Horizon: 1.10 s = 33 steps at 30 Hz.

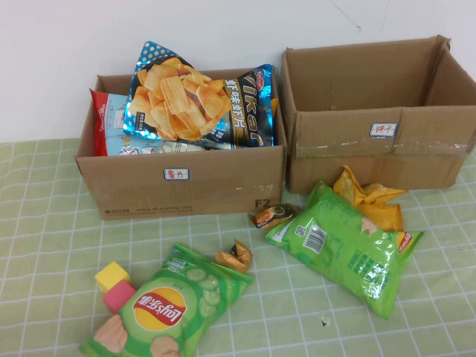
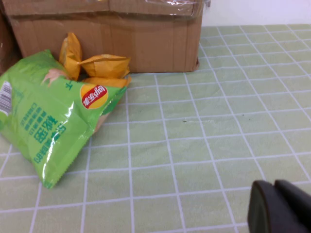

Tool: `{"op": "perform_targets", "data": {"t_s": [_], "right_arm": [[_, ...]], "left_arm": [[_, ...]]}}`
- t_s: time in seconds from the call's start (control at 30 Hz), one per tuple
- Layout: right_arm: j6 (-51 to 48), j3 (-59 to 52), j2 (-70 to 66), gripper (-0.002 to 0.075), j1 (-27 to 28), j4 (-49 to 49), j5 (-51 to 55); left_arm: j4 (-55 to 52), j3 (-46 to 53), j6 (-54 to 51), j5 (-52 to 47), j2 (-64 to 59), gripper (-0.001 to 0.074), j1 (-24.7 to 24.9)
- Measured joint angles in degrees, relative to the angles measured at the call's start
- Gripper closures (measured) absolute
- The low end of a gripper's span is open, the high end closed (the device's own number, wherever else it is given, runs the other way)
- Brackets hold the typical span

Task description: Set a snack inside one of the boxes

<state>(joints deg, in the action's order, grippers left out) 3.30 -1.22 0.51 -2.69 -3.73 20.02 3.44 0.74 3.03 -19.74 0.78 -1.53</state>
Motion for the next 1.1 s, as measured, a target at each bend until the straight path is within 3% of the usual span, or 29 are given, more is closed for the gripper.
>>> {"op": "perform_targets", "data": {"t_s": [1.1], "right_arm": [[0.0,-0.4,0.0,0.0728,0.0,0.3,-2.8]], "left_arm": [[0.0,0.0,-0.1,0.8,0.0,0.0737,0.0]]}}
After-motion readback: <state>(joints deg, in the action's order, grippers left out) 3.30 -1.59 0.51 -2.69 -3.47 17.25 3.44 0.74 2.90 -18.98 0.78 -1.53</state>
